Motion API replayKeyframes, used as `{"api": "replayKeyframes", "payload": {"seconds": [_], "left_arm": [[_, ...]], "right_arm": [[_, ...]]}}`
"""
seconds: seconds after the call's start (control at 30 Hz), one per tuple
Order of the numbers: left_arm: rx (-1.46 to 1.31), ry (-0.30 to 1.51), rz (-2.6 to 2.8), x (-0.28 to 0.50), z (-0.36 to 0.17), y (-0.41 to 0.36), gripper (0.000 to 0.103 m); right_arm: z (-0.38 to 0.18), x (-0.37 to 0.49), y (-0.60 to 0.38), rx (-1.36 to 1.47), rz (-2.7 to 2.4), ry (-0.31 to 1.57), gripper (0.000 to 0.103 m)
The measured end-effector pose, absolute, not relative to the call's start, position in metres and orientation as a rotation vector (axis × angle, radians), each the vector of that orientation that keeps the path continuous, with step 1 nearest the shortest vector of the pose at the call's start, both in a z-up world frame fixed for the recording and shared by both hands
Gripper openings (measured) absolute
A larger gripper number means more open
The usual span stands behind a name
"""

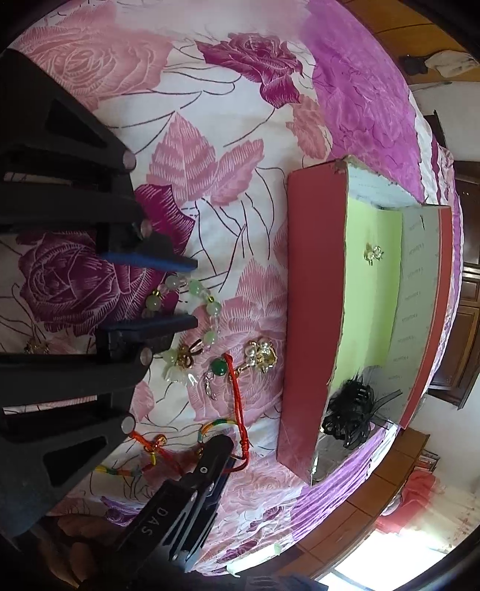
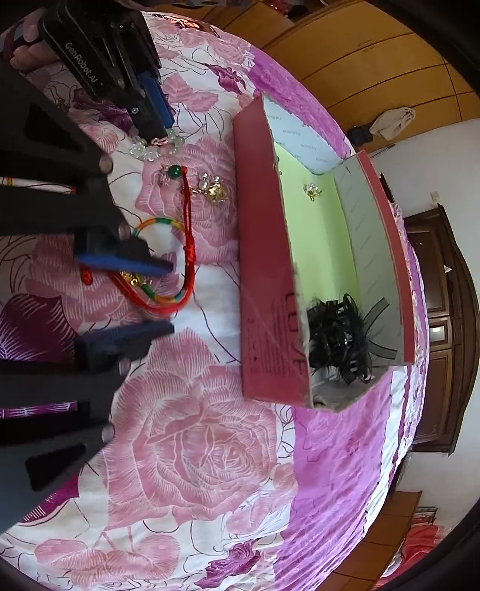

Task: Organize jewelry
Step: 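Close the left gripper on the jade bracelet while the right closes on the red string bracelet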

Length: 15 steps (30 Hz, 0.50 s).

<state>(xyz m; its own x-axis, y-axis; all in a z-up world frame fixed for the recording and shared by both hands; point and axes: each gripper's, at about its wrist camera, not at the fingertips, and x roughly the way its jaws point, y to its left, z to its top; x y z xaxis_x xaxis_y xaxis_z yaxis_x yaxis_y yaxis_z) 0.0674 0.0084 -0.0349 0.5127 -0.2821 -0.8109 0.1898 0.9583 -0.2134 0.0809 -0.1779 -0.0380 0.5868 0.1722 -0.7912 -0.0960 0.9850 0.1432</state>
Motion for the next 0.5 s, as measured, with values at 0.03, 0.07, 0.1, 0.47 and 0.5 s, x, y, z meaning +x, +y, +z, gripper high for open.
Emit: {"api": "replayKeyframes", "payload": {"seconds": [0.03, 0.07, 0.1, 0.47, 0.5], "left_arm": [[-0.105, 0.991, -0.288, 0.068, -0.034, 0.008, 0.006], [-0.109, 0.987, -0.291, 0.067, -0.033, 0.009, 0.001], [-0.114, 0.983, -0.295, 0.067, -0.032, 0.009, 0.0], [-0.112, 0.849, -0.348, 0.048, 0.006, 0.007, 0.0], [-0.109, 0.84, -0.353, 0.046, 0.009, 0.006, 0.0]], "right_arm": [[-0.038, 0.08, -0.179, 0.097, 0.164, 0.93, 0.015], [-0.037, 0.08, -0.181, 0.103, 0.169, 0.928, 0.012], [-0.037, 0.079, -0.184, 0.113, 0.172, 0.924, 0.011], [-0.02, 0.061, -0.196, 0.191, 0.209, 0.842, 0.007], [-0.015, 0.058, -0.195, 0.191, 0.213, 0.824, 0.007]]}}
